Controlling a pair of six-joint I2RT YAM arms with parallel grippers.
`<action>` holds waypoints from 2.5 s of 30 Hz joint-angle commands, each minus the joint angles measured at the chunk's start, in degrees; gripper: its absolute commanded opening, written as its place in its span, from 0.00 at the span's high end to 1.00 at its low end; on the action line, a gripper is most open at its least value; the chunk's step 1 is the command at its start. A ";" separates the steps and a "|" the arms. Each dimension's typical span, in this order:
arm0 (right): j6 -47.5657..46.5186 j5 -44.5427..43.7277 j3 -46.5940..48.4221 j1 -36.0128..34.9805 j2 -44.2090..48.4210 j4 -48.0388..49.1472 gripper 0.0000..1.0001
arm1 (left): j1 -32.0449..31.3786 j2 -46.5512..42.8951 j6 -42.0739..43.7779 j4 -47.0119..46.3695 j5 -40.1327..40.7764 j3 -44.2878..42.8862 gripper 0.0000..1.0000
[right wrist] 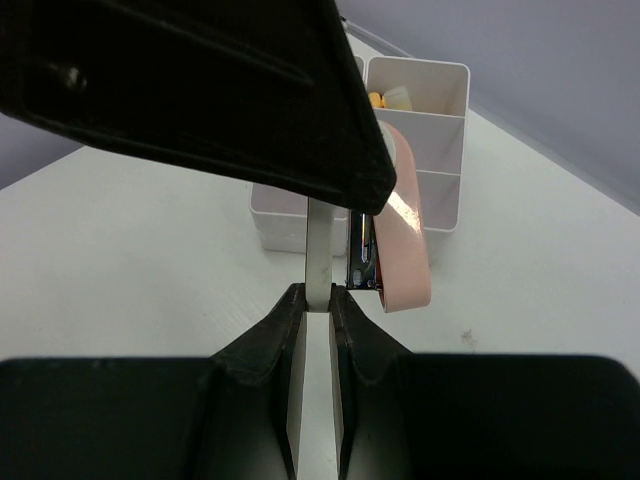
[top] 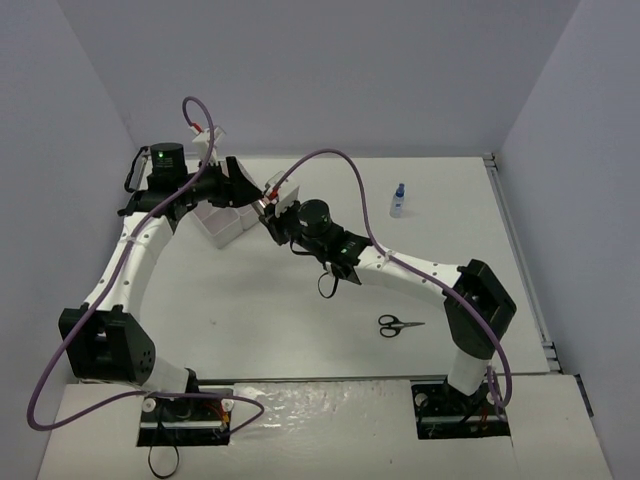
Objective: Sort the stationery into containers
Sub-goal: Place the stapler in the storage box.
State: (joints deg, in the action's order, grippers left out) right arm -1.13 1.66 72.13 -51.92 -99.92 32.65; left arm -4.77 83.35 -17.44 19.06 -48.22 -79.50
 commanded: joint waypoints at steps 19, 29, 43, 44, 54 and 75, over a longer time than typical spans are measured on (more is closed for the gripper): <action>0.91 -0.85 4.68 -0.13 -0.07 3.31 0.25 | -0.05 -2.35 0.69 -7.06 0.64 0.36 1.00; 3.52 -0.78 2.32 2.44 2.58 -2.27 0.00 | 0.32 3.31 17.33 -4.75 15.35 -7.41 1.00; 5.64 -6.67 -11.02 7.36 17.28 -6.34 0.00 | 0.87 20.78 38.01 -12.65 29.26 -15.57 1.00; 5.85 -6.83 -11.52 7.84 18.17 -6.61 0.00 | 0.90 21.91 38.40 -13.04 29.55 -15.91 1.00; 6.46 -6.53 -14.40 9.27 21.24 -8.46 0.00 | 0.99 27.18 38.92 -18.10 29.32 -15.31 1.00; 16.77 -24.99 -4.23 29.48 15.89 -27.16 0.00 | 0.99 20.96 28.48 -11.32 24.41 -16.99 0.32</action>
State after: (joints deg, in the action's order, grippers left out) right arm 11.74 -17.67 62.77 -28.91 -80.32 6.90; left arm -4.12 111.95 16.63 7.91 -21.27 -91.13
